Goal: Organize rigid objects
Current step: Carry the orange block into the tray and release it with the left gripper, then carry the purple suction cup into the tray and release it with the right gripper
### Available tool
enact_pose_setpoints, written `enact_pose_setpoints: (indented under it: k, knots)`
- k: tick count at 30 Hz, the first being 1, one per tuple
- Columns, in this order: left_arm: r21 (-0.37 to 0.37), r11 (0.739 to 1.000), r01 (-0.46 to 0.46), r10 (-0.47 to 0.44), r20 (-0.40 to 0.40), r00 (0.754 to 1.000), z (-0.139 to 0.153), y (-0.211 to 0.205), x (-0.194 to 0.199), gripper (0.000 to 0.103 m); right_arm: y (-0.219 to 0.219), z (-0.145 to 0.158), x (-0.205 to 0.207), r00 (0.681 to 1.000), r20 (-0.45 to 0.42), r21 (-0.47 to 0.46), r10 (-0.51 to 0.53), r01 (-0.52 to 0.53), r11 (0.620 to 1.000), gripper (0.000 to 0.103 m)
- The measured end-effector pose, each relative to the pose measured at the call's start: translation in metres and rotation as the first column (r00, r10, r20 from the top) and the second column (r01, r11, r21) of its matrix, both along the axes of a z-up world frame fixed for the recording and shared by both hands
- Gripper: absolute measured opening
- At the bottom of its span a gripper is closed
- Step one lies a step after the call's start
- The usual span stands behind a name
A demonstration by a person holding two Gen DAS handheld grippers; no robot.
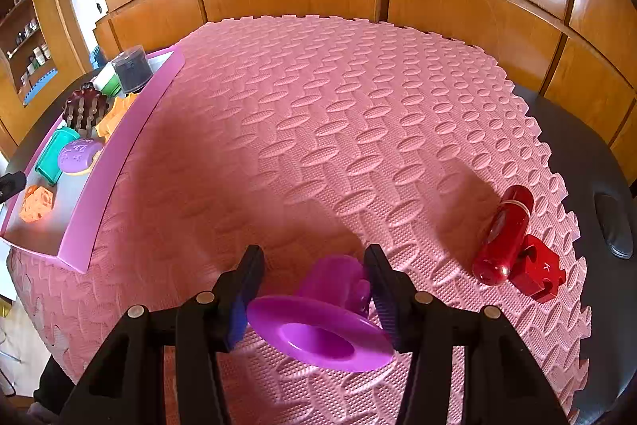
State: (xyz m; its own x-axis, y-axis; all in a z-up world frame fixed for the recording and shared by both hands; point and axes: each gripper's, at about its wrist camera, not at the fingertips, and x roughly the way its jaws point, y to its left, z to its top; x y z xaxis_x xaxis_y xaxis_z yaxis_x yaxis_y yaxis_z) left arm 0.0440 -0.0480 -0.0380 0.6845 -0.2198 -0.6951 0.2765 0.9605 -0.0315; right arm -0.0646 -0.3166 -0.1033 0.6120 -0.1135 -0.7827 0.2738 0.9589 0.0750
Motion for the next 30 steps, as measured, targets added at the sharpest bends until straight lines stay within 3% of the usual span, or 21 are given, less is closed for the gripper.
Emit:
enact_pose_setpoints:
  k: [13,18,30]
  knots:
    - [-0.013,0.996,-0.090,0.090,0.031,0.995,0.010,0.015,-0.011,0.071,0.001,0.002,0.003,1.000,-0.006,0.009,-0.030,0.030,1.000,0.053]
    - [-0.023,0.996,-0.090,0.090,0.023,0.996,0.009,0.018,-0.014,0.071,0.008,0.005,0.008,1.000,0.004,0.090,0.012,-0.012,0.996,0.052]
    - [-0.031,0.995,-0.099,0.100,0.017,0.995,0.008,0.026,-0.015,0.071,0.045,0.031,0.023,0.988,0.079,0.101,0.134,-0.142,0.985,0.052]
